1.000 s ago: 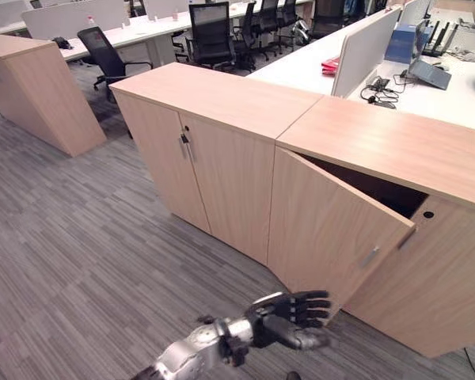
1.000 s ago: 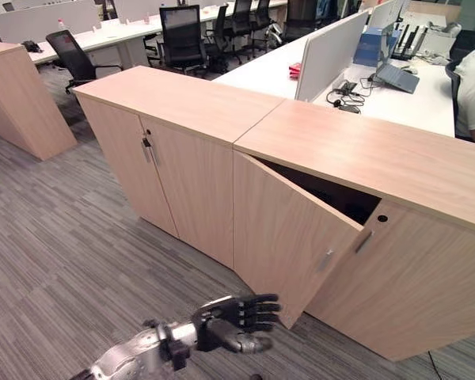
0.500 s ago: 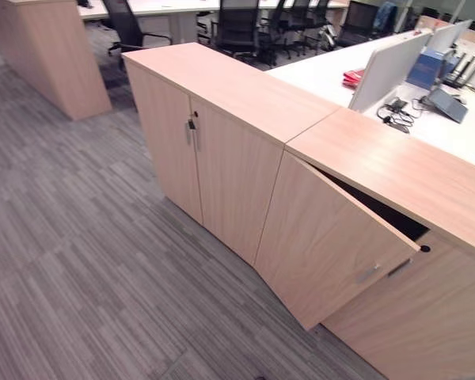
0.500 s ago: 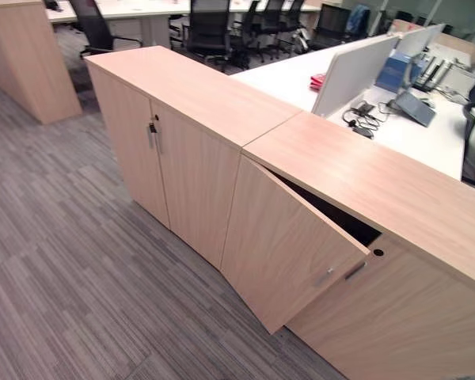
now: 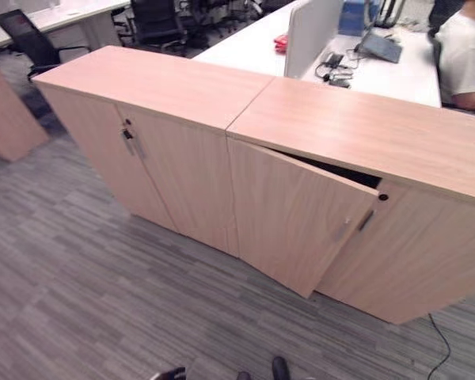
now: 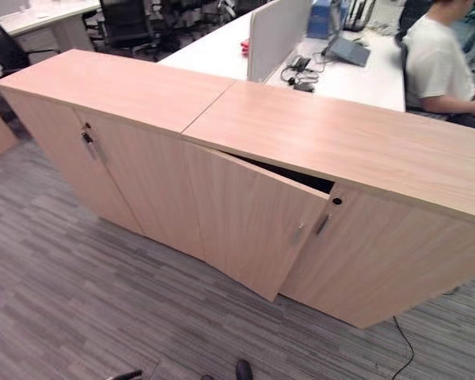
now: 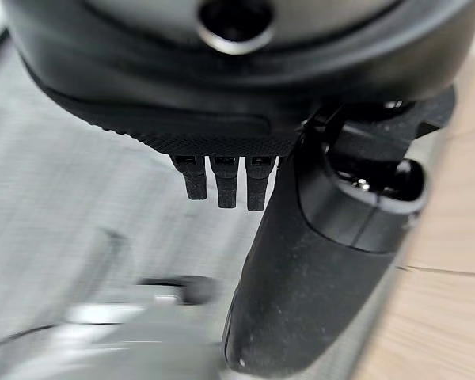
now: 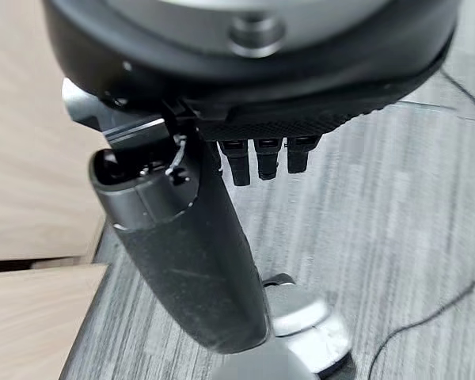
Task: Put the empty folder in the office cabinet
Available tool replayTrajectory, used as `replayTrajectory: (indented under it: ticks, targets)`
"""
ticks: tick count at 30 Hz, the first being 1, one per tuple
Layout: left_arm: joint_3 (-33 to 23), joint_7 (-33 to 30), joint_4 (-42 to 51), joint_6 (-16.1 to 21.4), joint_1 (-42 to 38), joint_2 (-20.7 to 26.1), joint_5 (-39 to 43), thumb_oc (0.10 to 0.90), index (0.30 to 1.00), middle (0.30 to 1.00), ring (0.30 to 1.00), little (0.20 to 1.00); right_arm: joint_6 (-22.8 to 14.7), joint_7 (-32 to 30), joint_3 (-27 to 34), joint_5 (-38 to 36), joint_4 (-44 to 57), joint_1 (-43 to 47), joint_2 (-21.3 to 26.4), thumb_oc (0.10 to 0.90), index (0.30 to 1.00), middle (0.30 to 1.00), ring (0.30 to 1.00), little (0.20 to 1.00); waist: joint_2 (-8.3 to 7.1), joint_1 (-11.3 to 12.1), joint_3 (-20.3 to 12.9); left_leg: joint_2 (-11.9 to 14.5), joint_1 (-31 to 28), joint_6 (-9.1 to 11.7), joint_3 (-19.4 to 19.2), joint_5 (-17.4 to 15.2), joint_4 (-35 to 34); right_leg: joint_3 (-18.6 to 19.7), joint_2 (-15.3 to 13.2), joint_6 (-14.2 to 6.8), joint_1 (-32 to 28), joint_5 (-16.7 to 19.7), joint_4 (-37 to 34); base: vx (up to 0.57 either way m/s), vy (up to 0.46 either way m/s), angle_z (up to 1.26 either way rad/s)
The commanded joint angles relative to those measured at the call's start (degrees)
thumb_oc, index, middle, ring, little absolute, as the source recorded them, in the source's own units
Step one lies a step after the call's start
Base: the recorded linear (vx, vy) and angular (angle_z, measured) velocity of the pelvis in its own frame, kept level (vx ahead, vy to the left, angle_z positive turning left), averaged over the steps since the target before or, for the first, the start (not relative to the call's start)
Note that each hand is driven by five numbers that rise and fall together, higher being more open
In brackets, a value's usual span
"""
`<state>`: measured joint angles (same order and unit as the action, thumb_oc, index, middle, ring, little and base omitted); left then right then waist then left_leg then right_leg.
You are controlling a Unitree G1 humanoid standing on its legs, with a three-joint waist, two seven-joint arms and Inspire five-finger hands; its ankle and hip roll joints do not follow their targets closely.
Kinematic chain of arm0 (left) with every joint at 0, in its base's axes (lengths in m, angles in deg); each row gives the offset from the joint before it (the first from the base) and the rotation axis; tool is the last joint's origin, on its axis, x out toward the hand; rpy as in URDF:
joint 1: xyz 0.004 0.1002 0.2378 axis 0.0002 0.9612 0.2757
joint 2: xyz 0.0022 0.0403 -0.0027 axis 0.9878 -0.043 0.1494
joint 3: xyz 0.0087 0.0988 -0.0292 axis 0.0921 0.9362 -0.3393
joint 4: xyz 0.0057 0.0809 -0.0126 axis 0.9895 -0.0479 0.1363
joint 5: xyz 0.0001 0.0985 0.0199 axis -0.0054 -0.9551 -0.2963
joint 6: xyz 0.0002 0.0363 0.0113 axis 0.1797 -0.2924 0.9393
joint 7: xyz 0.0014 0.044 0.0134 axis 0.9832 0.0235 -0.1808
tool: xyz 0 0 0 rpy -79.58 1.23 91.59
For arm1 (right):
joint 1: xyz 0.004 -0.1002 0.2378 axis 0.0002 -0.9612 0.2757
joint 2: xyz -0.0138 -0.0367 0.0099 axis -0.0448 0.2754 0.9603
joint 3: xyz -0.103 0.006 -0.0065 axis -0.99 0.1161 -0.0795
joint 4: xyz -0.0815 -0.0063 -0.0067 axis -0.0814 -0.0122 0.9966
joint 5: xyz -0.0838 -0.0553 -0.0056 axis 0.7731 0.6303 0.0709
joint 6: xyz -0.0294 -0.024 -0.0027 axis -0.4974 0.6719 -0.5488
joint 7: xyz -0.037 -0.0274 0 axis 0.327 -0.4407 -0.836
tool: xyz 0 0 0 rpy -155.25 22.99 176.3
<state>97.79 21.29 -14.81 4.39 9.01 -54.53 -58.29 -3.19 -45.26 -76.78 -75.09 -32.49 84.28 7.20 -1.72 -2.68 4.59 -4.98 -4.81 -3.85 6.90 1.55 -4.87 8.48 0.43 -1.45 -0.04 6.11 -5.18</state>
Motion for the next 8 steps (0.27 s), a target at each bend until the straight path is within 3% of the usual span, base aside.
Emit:
replayTrajectory:
  ticks: [1,8]
  targets:
    - [1.04,-1.32,0.30,2.87,-3.58,1.43,0.29,0.800,0.900,0.900,0.900,0.900,-0.67,-1.53,-1.36,-1.54,-1.58,3.17,2.04,0.800,0.900,0.900,0.900,0.900,1.09,-0.27,-2.93,-1.29,1.93,1.32,1.85,-2.79,-0.13,-1.13,3.07,-1.84,-3.38,-6.51,1.53,0.02,0.042,-0.10]
    - [3.44,-1.32,-2.29,2.52,-3.21,0.41,-3.78,0.800,0.900,0.900,0.900,0.900,-0.47,-1.82,-1.04,-2.15,-2.13,3.33,1.68,0.800,0.900,0.900,0.900,0.900,1.73,-0.89,-3.47,-1.26,1.21,0.85,0.55,-3.48,-0.13,0.18,3.05,-2.23,-3.07,-6.16,2.06,0.01,0.047,-0.12]
